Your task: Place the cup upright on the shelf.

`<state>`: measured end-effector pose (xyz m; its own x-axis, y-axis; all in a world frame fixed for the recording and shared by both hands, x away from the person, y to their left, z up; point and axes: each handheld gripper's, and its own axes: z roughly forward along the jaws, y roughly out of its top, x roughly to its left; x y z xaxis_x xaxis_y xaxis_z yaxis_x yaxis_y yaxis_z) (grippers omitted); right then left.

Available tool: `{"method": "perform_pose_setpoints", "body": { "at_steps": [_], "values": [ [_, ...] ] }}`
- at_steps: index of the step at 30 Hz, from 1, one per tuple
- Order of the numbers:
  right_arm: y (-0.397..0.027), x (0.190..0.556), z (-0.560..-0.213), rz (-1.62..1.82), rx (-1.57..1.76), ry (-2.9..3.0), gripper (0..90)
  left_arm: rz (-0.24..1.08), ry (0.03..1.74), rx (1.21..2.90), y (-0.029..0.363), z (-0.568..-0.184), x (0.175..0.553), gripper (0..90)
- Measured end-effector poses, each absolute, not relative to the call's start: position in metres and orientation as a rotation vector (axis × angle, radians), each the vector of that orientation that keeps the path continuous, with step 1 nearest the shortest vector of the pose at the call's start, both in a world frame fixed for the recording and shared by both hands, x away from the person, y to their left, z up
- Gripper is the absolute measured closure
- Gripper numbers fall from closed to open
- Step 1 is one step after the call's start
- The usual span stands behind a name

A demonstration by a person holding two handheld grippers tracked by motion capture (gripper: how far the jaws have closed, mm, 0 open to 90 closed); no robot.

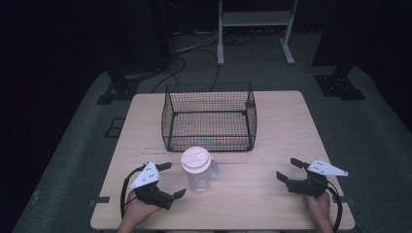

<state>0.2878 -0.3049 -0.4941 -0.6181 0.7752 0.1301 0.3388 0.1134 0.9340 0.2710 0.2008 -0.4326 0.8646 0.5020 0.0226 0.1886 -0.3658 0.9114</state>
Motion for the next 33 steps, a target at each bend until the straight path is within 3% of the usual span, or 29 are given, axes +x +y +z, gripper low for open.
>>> {"method": "perform_pose_setpoints", "body": {
  "at_steps": [16, 33],
  "values": [
    [-0.305, 0.288, -0.494, 1.526, 1.088, 2.004, 13.4, 0.337, 0.453, 1.981, 0.176, -0.413, 0.282, 0.0],
    [-0.305, 0.288, -0.494, 1.529, 1.079, 2.008, 13.4, 0.275, 0.508, 2.020, 0.157, -0.409, 0.298, 0.0]
  ]
}}
